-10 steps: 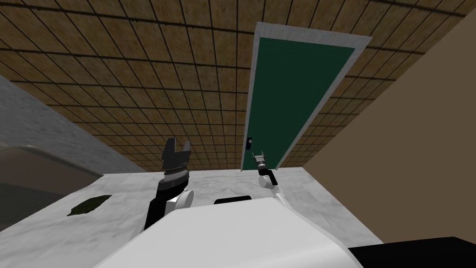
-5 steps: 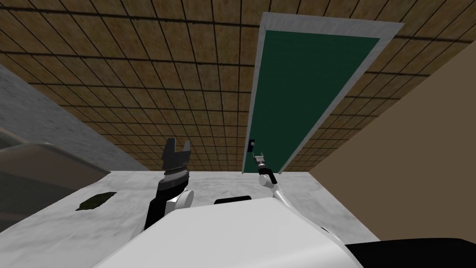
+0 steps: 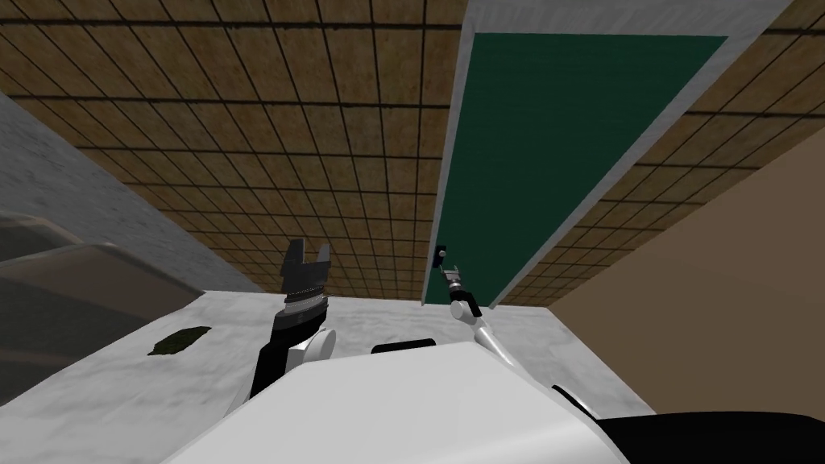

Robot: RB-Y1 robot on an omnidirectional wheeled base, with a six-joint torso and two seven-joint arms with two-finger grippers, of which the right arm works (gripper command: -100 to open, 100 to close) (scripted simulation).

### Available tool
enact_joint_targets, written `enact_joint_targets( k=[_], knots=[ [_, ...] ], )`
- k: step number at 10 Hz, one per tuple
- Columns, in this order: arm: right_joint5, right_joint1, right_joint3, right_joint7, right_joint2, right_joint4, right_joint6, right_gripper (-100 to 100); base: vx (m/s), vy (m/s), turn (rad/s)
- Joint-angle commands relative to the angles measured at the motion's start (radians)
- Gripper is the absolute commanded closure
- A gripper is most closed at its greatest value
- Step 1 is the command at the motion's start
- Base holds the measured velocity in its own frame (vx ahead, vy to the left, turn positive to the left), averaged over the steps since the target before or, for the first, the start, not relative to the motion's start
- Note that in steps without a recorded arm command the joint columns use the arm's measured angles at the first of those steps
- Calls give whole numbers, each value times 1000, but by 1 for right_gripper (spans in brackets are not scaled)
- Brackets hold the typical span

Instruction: Pull the door open

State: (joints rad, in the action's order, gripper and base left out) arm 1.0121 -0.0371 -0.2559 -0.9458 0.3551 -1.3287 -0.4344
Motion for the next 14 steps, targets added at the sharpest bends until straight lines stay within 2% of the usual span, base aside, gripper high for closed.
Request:
enact_joint_targets(
  k=[1,2,5,7,8,9,14],
  knots=[
    [8,-3,21,-34,31,20,-9,-100,235,18,303],
    [14,-4,35,-54,52,34,-15,-100,193,33,259],
    [22,-6,56,-83,81,55,-22,-100,136,27,110],
    [30,-7,78,-115,113,78,-31,-100,138,-15,171],
    [26,-6,68,-106,102,76,-32,-100,74,-19,33],
    [26,-6,68,-106,102,76,-32,100,-14,0,-40],
    [26,-6,68,-106,102,76,-32,100,-13,0,-1]
  ],
)
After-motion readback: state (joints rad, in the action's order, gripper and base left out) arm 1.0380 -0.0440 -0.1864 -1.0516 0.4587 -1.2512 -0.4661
